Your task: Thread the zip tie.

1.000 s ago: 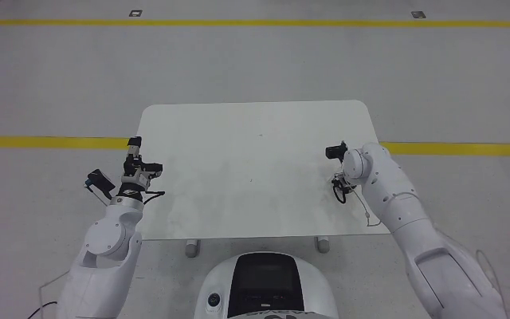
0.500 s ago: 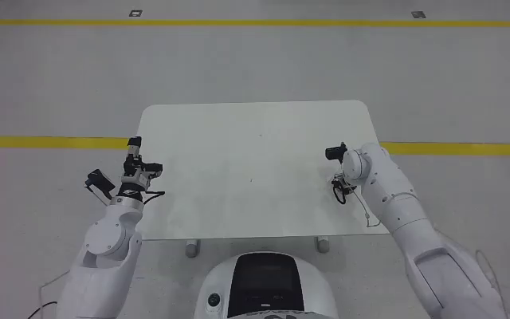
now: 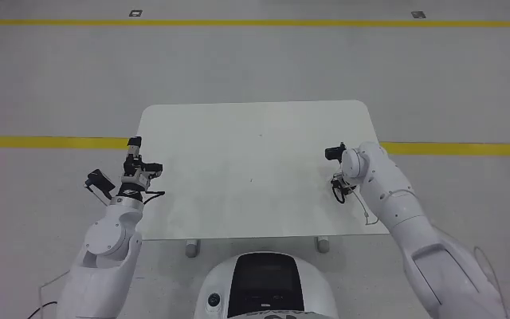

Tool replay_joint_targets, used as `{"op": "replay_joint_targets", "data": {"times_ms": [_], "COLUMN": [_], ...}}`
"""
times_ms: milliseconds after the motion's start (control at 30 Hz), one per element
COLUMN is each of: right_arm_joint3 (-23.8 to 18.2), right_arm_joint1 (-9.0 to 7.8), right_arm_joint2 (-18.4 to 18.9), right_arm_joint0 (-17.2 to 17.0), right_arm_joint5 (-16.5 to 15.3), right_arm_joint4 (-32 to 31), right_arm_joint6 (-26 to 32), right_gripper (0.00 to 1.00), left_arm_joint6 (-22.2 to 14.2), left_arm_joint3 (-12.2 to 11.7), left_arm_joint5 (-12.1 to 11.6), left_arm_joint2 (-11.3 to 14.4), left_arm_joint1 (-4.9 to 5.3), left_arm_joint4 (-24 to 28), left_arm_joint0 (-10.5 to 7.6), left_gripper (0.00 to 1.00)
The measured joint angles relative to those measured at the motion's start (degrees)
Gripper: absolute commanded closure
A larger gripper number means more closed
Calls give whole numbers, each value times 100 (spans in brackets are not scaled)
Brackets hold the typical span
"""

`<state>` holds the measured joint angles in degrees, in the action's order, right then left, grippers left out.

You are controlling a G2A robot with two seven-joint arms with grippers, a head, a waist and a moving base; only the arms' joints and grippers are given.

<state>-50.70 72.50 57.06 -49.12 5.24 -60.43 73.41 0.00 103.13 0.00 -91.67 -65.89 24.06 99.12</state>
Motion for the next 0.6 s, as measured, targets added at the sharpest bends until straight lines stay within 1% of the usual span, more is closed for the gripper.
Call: {"op": "replay_joint_targets", "data": {"times_ms": [167, 300, 433, 600], "right_arm_joint3": [57, -19, -213, -637], "right_arm_joint1": [13, -1, -43, -134], "right_arm_joint2": [3, 38, 118, 300], "right_arm_joint0": [39, 21, -39, -227], "right_arm_joint5": [37, 55, 58, 126], "right_arm_joint4": [-3, -50, -134, -282], "right_arm_joint6": [-44, -33, 43, 218], "right_gripper": [100, 100, 100, 100], "left_arm_joint6": [0, 0, 0, 0], "left_arm_joint3": [0, 0, 0, 0], "left_arm_joint5": [0, 0, 0, 0], "left_arm_joint2": [0, 0, 0, 0], "left_arm_joint1": [0, 0, 0, 0], "left_arm_joint4": [0, 0, 0, 0], "left_arm_joint0": [0, 0, 0, 0], "left_gripper": [0, 0, 0, 0]}}
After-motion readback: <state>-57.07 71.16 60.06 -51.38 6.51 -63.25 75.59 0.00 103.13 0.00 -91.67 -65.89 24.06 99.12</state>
